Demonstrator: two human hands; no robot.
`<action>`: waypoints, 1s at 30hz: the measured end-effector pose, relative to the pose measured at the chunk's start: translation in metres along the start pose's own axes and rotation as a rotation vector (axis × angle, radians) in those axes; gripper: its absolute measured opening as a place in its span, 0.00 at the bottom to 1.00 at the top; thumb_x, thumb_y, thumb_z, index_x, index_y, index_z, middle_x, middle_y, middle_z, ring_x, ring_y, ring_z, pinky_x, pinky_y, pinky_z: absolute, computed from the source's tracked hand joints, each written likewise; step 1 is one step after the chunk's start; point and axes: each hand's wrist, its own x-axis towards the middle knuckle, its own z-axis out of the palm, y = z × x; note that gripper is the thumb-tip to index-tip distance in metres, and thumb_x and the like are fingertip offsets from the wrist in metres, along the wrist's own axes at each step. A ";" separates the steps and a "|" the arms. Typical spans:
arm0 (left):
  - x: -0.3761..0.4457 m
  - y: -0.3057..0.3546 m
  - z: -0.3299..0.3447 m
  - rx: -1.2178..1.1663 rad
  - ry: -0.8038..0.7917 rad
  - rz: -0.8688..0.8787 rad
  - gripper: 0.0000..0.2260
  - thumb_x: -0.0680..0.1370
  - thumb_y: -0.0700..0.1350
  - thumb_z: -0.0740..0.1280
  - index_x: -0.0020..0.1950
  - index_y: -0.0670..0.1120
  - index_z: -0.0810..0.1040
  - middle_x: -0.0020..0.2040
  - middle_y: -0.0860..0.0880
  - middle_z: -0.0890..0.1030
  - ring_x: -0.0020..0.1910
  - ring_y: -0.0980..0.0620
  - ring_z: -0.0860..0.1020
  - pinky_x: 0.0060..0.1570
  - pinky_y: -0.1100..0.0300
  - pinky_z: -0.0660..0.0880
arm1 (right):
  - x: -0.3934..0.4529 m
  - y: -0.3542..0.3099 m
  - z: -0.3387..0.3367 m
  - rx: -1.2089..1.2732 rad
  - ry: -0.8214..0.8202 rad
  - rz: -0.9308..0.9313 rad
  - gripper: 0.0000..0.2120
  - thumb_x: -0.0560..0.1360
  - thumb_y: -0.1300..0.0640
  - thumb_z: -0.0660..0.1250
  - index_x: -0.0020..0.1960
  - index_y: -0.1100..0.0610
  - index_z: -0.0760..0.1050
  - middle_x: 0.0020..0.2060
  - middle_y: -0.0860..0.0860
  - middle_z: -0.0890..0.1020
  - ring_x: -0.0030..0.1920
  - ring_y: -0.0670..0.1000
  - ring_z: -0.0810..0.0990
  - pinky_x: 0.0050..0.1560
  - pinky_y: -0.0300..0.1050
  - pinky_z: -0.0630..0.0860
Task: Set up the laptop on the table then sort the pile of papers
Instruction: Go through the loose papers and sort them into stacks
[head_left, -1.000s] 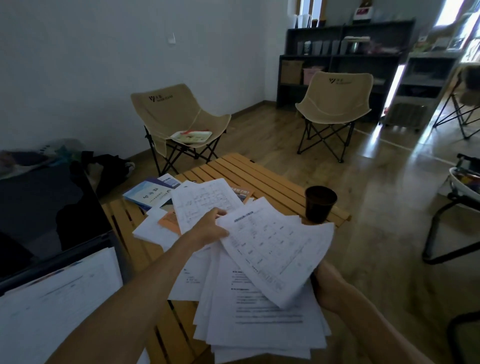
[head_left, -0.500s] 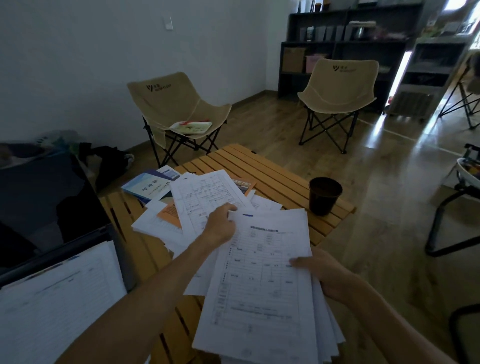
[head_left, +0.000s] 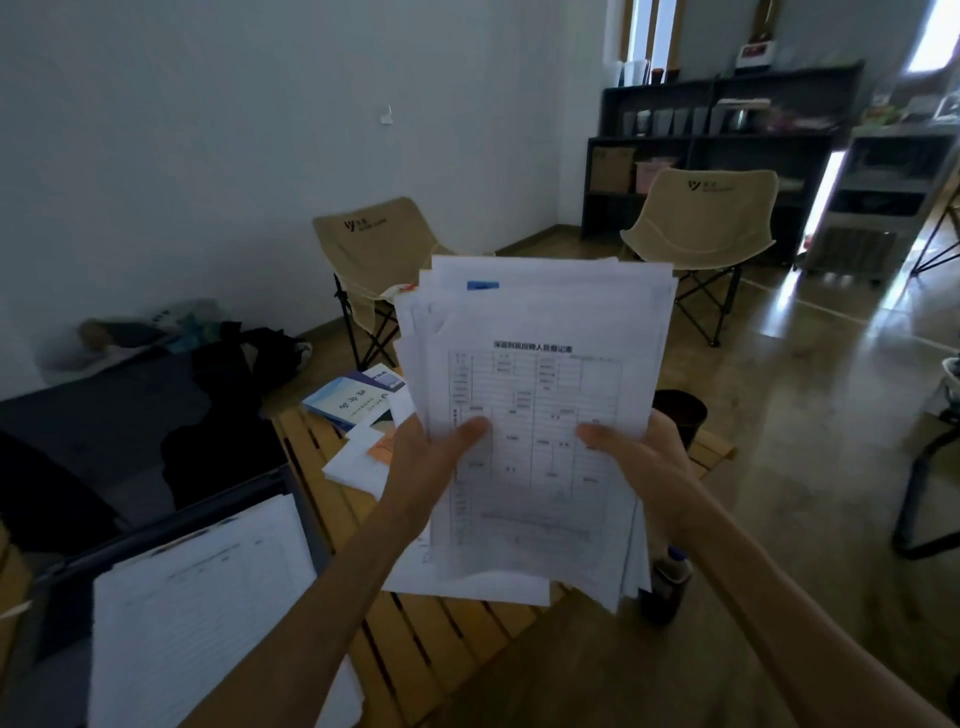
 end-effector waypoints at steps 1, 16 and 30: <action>0.002 0.011 -0.002 0.018 0.032 0.033 0.21 0.72 0.49 0.76 0.63 0.49 0.78 0.56 0.51 0.84 0.53 0.50 0.83 0.50 0.50 0.81 | 0.004 -0.009 0.005 0.004 0.002 -0.030 0.13 0.76 0.61 0.72 0.60 0.54 0.81 0.54 0.50 0.86 0.53 0.50 0.86 0.51 0.50 0.83; -0.004 0.033 -0.020 0.155 -0.012 0.122 0.20 0.70 0.54 0.74 0.60 0.53 0.76 0.51 0.54 0.84 0.49 0.56 0.83 0.41 0.62 0.80 | 0.014 -0.012 0.012 -0.050 -0.066 -0.038 0.17 0.69 0.55 0.78 0.57 0.53 0.82 0.51 0.51 0.87 0.53 0.52 0.85 0.56 0.59 0.82; 0.000 0.060 -0.002 0.085 0.193 0.061 0.31 0.68 0.69 0.66 0.62 0.49 0.73 0.50 0.51 0.79 0.47 0.55 0.79 0.38 0.63 0.74 | 0.009 0.015 0.011 -0.062 -0.121 0.035 0.16 0.71 0.58 0.77 0.58 0.52 0.81 0.52 0.50 0.86 0.54 0.51 0.85 0.55 0.54 0.82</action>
